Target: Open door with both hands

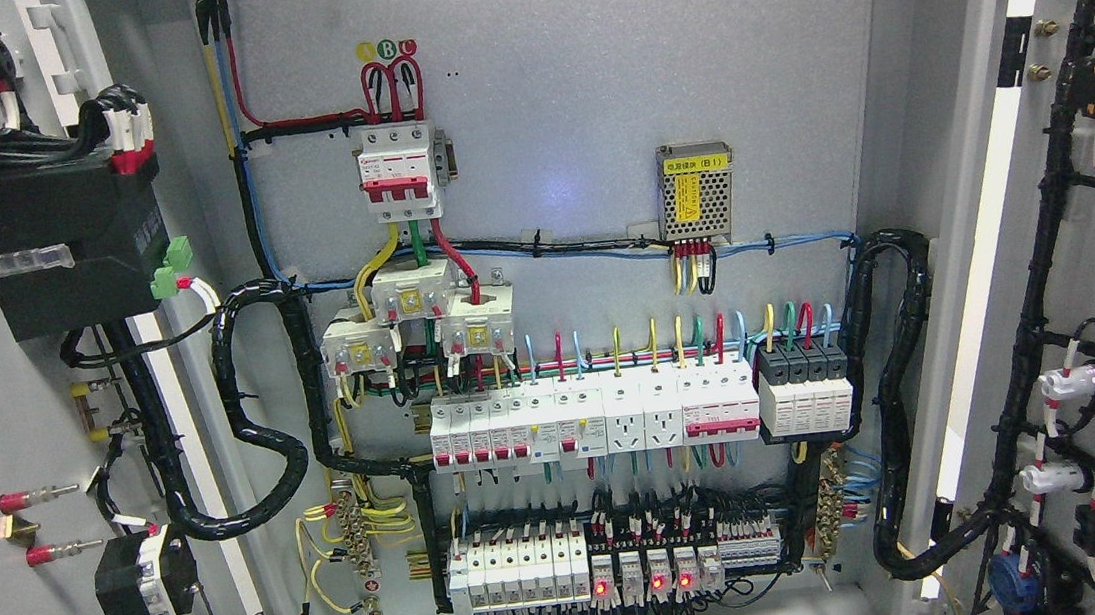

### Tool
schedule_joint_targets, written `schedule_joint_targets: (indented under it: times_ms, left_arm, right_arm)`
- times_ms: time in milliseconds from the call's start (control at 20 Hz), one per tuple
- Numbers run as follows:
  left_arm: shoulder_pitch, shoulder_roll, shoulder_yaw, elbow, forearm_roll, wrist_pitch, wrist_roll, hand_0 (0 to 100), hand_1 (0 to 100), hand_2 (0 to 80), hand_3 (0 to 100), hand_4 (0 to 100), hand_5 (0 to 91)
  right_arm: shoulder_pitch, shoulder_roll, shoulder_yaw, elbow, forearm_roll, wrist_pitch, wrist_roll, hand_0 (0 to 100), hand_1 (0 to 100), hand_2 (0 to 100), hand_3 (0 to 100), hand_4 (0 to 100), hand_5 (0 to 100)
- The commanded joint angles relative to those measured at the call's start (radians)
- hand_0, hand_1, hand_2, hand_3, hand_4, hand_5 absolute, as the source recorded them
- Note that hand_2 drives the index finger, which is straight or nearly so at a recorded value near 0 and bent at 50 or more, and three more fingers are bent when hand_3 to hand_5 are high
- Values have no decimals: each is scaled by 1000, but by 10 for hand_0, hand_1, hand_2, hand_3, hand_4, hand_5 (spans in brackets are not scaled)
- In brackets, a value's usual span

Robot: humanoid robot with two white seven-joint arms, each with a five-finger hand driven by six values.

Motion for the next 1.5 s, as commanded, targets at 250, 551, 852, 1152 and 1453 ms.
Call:
schedule_joint_targets:
  times_ms: [250,551,852,1152,1453]
  left_arm:
    - [28,0,0,0,-17,1,0,0,0,0,0,0,0]
    - [37,3,-2,-5,-17,0,0,0,0,0,0,0,0]
    - [75,11,-37,-44,-15,-100,-1,0,0,0,0,0,0]
    - [279,87,-270,-463,-12,-362,-3,0,0,0,0,0,0]
    - [399,144,-392,-831,-11,-364,-3,0,0,0,0,0,0]
  right_arm:
    - [17,-100,-170,-12,-1,-2,-4,191,0,0,0,0,0]
    - [38,-175,-227,-96,-3,-2,-134,191,0,0,0,0,0]
    - [123,-183,-244,-190,-4,-4,-283,191,0,0,0,0,0]
    - [221,-212,-322,-306,-4,-54,-283,191,0,0,0,0,0]
    - [322,-253,-334,-362,-4,-185,-294,191,0,0,0,0,0]
